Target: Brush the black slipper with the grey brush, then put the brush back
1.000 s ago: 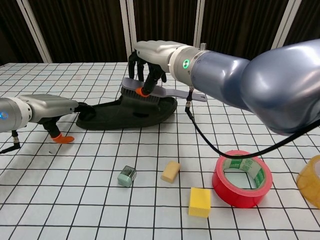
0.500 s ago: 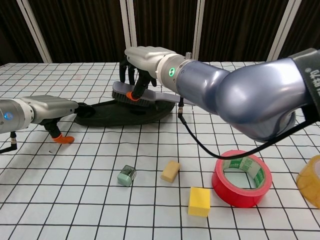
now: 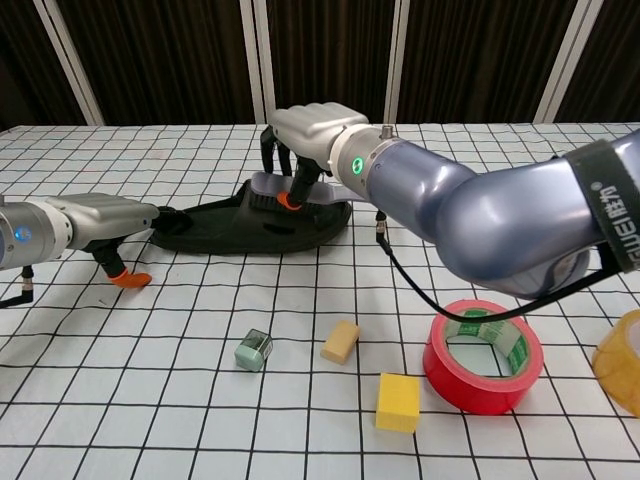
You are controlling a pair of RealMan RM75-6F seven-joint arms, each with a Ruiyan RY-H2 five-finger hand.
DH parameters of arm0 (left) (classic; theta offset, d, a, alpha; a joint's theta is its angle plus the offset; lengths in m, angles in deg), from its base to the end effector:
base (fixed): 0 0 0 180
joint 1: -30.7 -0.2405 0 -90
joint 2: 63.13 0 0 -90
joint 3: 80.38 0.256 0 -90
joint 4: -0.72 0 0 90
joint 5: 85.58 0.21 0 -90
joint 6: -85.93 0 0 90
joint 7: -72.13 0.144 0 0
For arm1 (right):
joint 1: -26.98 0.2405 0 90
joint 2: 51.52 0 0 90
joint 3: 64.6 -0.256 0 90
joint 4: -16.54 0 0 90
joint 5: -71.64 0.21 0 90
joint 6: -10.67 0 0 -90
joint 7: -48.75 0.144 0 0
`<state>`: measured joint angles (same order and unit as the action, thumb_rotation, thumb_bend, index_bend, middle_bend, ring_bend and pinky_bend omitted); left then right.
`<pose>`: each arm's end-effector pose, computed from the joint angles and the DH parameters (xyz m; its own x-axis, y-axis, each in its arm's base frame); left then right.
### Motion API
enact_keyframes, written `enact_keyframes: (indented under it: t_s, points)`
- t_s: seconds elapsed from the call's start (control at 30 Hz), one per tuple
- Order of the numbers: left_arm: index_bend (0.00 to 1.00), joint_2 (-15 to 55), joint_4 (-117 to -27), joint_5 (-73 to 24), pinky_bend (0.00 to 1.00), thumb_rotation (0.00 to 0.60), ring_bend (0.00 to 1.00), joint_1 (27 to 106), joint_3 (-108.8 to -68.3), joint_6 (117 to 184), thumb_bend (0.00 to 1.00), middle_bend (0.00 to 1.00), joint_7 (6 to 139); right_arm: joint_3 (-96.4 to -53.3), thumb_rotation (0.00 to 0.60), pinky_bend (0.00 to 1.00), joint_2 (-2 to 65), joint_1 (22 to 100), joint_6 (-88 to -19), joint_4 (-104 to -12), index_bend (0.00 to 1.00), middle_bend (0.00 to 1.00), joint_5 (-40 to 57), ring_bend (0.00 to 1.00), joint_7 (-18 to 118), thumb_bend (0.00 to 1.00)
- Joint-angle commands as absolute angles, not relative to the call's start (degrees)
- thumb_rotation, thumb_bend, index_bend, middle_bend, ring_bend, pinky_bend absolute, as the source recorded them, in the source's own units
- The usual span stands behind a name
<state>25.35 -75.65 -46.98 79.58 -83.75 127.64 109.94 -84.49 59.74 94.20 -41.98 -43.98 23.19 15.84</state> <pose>-0.2125 0.3602 -0.0356 0.6550 0.4882 0.5768 0.7462 -0.2976 -0.5955 -0.0001 -0.4030 -0.0963 0.5038 -0.1206 0.8554 -0.7968 -0.4475 0.4061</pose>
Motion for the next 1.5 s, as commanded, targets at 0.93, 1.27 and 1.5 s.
enact_keyframes:
  t_s: [0.93,1.27,1.5]
  points:
    - [0.01,25.28,-77.30,-47.14,0.03,0.566,0.02,80.70,-81.19,130.13,0.54,0.03,108.49,-85.43,0.600,0.58,59.84,94.49,-44.35,-50.91,0.72,0.64,23.90,0.58,9.86,0.53]
    - [0.02,25.00,-77.77,-46.92,0.03,0.565,0.02,80.79,-80.76,130.70,0.54,0.03,107.98,-84.80,0.600,0.58,60.35,93.73,-43.74,-48.10,0.72,0.64,25.06,0.59,9.73,0.53]
    - [0.02,24.95,-77.68,-46.95,0.03,0.567,0.02,80.74,-80.55,130.94,0.55,0.03,107.55,-84.30,0.600,0.58,59.49,92.63,-43.56,-45.92,0.73,0.65,26.04,0.59,8.98,0.53]
